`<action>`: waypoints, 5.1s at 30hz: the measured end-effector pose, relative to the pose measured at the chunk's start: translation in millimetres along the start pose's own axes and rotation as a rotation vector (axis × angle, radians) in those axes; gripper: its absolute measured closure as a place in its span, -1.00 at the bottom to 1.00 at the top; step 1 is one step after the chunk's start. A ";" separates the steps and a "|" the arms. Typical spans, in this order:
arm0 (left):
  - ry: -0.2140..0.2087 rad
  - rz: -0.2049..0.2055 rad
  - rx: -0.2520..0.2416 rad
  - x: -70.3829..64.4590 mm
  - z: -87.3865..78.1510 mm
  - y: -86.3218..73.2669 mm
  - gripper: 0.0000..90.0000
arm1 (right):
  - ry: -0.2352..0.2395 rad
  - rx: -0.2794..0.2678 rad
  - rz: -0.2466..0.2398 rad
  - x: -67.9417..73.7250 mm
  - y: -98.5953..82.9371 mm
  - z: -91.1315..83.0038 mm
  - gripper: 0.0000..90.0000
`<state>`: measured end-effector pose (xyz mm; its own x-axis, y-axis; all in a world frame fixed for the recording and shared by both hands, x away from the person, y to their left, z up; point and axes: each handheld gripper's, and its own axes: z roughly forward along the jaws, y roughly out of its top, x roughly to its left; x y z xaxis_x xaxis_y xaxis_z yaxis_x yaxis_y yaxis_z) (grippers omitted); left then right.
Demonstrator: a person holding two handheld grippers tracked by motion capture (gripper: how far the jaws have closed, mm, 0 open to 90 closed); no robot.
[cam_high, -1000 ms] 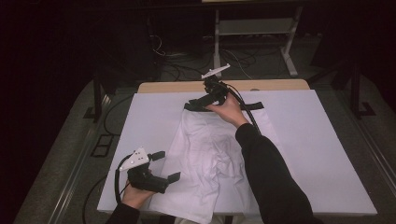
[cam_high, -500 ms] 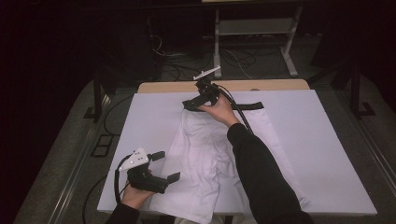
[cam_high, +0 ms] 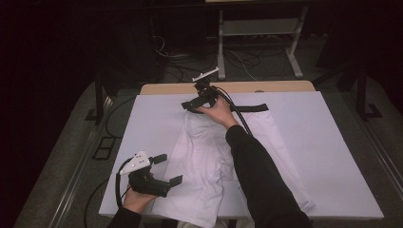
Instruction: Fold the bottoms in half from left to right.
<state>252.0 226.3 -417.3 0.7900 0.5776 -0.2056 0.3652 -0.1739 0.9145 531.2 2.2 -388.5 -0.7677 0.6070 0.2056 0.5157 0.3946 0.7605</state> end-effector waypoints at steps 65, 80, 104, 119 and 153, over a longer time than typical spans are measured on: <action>-0.004 0.005 0.006 0.0 0.5 -0.5 -1.00 | -0.194 0.130 0.098 -3.0 -19.7 63.4 0.48; 0.010 -0.011 0.001 0.9 -1.4 -1.4 -1.00 | -0.142 0.146 0.137 -7.8 -20.3 58.3 0.89; 0.000 -0.089 0.134 6.7 -20.1 -5.8 -1.00 | -0.107 0.154 0.093 -5.4 -16.4 47.7 0.90; -0.050 -0.149 0.229 9.3 -32.7 -15.6 -1.00 | -0.066 0.122 0.069 -8.4 -18.5 38.6 0.90; -0.129 -0.135 0.449 3.0 -47.3 -44.5 -0.93 | -0.067 0.089 0.070 -11.5 -21.2 31.7 0.90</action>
<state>214.9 273.4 -442.1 0.7652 0.5199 -0.3797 0.6227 -0.4477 0.6417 541.2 8.7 -426.6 -0.7031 0.6787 0.2123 0.6012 0.4079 0.6872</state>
